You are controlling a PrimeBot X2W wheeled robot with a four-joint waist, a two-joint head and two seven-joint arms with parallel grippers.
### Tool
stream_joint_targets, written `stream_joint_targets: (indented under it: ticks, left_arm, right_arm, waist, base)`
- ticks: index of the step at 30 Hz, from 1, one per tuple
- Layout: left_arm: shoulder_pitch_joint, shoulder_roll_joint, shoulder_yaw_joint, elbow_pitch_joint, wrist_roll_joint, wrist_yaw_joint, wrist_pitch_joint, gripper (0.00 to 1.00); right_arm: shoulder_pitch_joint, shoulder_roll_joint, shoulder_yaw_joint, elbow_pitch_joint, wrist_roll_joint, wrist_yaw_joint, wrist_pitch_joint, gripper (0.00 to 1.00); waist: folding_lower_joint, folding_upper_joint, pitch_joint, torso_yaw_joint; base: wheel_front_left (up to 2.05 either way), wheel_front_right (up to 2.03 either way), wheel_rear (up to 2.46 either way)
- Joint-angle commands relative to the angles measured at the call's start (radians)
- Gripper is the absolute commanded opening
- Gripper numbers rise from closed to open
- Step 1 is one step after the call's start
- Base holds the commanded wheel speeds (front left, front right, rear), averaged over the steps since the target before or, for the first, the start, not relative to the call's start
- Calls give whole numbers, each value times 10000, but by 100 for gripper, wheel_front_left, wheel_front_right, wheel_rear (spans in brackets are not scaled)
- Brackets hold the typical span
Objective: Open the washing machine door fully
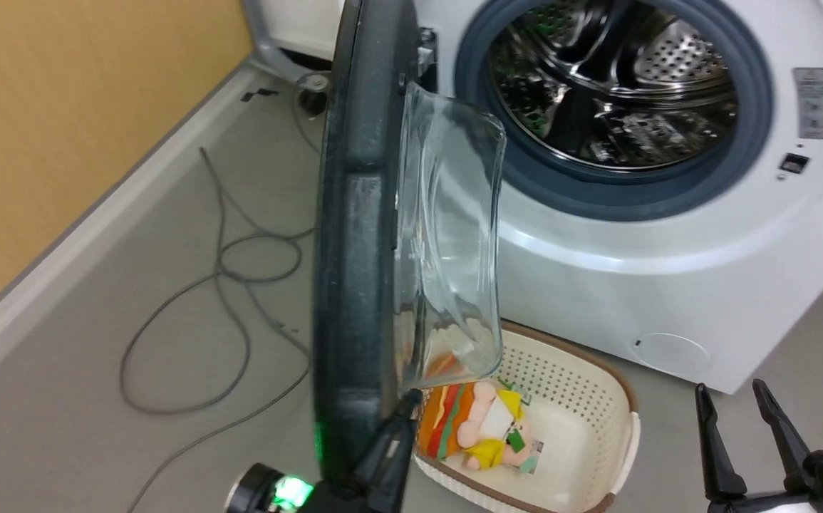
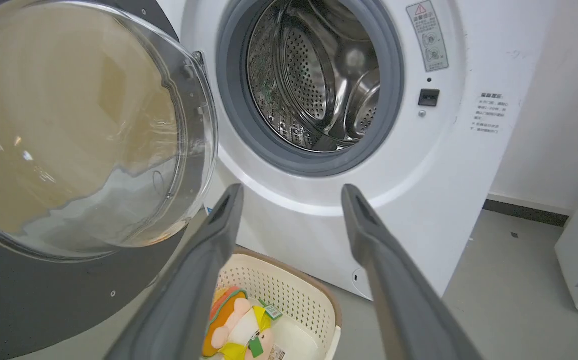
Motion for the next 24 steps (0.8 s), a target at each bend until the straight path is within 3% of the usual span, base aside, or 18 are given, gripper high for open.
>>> stream_joint_targets:
  ticks: [1, 13, 24]
  left_arm:
    - [216, 74, 243, -18, 37, 130, 20, 0]
    - [170, 315, 1949, -46, -181, 439, 20, 0]
    - [-1003, 546, 4604, 883, -610, 681, 20, 0]
  right_arm:
    - [-163, 37, -6, -21, -29, 6, -44, 100]
    - [-257, 38, 25, -46, -93, 6, -44, 100]
    - [-600, 38, 26, -157, -515, 6, -44, 100]
  waist:
    - [0, 0, 92, 264]
    - [0, 0, 308, 689]
    - [0, 0, 1042, 417]
  base:
    - [0, 0, 0]
    - [0, 0, 0]
    - [0, 0, 0]
